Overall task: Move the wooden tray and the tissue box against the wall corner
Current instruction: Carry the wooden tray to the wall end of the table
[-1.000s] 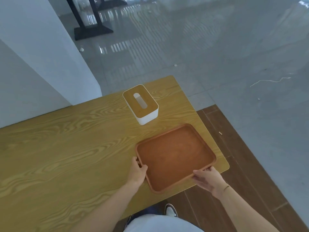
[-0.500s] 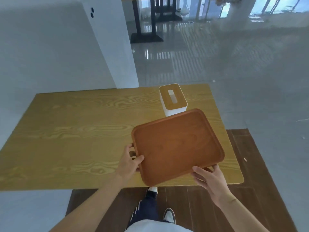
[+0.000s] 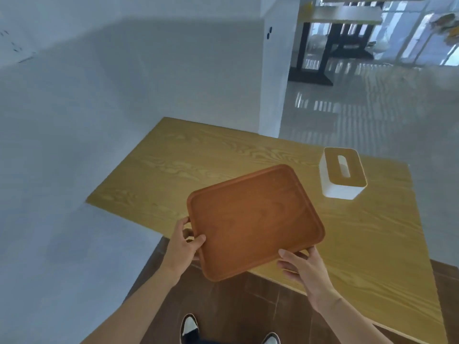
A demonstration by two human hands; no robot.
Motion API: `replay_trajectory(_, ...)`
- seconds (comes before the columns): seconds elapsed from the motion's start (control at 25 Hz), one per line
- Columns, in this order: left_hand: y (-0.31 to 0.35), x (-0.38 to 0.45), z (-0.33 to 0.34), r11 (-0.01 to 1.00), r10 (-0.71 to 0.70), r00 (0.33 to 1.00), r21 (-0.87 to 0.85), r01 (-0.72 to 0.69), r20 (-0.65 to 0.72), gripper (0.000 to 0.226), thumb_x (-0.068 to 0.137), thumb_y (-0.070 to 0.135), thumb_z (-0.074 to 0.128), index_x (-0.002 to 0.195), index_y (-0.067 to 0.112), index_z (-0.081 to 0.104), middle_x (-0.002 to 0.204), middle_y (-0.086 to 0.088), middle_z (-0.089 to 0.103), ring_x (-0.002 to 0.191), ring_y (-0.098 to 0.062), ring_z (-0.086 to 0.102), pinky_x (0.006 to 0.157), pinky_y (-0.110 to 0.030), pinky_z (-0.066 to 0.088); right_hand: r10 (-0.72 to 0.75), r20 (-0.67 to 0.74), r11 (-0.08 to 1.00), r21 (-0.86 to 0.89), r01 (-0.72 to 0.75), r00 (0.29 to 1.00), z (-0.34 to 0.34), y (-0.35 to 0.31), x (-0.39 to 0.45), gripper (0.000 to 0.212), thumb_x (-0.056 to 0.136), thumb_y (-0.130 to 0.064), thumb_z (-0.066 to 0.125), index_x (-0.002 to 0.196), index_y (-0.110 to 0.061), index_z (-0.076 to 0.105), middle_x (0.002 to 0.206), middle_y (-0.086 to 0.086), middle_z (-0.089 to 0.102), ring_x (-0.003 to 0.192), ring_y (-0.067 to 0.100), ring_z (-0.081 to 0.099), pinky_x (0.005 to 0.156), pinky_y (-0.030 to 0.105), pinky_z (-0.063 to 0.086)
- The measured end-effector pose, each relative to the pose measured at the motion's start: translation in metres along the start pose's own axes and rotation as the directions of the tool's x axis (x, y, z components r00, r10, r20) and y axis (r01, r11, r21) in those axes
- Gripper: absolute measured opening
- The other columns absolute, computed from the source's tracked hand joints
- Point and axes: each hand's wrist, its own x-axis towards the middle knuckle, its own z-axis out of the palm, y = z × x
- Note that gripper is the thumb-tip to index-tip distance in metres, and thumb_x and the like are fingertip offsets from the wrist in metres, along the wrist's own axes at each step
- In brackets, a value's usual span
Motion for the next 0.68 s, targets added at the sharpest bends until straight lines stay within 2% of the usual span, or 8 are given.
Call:
replay_trajectory(0.12, -0.008, 0.001, -0.050, 1.000, -0.004, 0.998, -0.012, 0.004, -0.057, 0.059, 0.091, 0.009, 0.070, 0.139, 0.026, 0.040, 0.107, -0.012, 0.064, 0.093, -0.025, 0.070, 0.069, -0.046, 0.064, 0.007, 0.058, 0.999, -0.052, -0.004, 0.998, 0.049, 0.006, 0.009, 0.053, 0.079, -0.018, 0.086, 0.120, -0.031, 0.055, 0.093, 0.005, 0.081, 0.084, 0.028, 0.078, 0.073, 0.039, 0.058)
replay_trajectory(0.28, -0.017, 0.011, -0.119, 1.000, -0.018, 0.996, -0.018, 0.017, -0.089, 0.057, 0.092, 0.011, 0.069, 0.138, 0.026, 0.041, 0.113, -0.013, 0.063, 0.100, -0.028, 0.068, 0.078, -0.053, 0.062, 0.027, 0.088, 0.997, -0.081, -0.020, 0.996, 0.118, 0.017, 0.014, 0.050, 0.080, -0.018, 0.085, 0.118, -0.032, 0.055, 0.092, 0.000, 0.081, 0.084, 0.025, 0.078, 0.063, 0.031, 0.061)
replay_trajectory(0.48, -0.023, 0.042, -0.186, 1.000, -0.014, 0.999, -0.026, 0.012, -0.052, 0.056, 0.092, 0.012, 0.069, 0.138, 0.026, 0.040, 0.113, -0.012, 0.063, 0.101, -0.028, 0.068, 0.079, -0.050, 0.062, 0.026, 0.071, 0.993, -0.113, -0.017, 0.997, 0.187, 0.031, 0.018, 0.046, 0.082, -0.018, 0.083, 0.117, -0.032, 0.055, 0.095, -0.003, 0.081, 0.085, 0.026, 0.078, 0.074, 0.038, 0.060)
replay_trajectory(0.68, -0.019, 0.081, -0.210, 1.000, -0.021, 1.000, -0.004, 0.021, 0.009, 0.057, 0.092, 0.012, 0.069, 0.139, 0.028, 0.040, 0.112, -0.012, 0.063, 0.098, -0.029, 0.069, 0.076, -0.047, 0.063, 0.026, 0.005, 0.994, -0.107, -0.025, 1.000, 0.216, 0.033, 0.028, 0.045, 0.083, -0.020, 0.083, 0.117, -0.030, 0.057, 0.097, -0.003, 0.081, 0.087, 0.026, 0.078, 0.075, 0.039, 0.058)
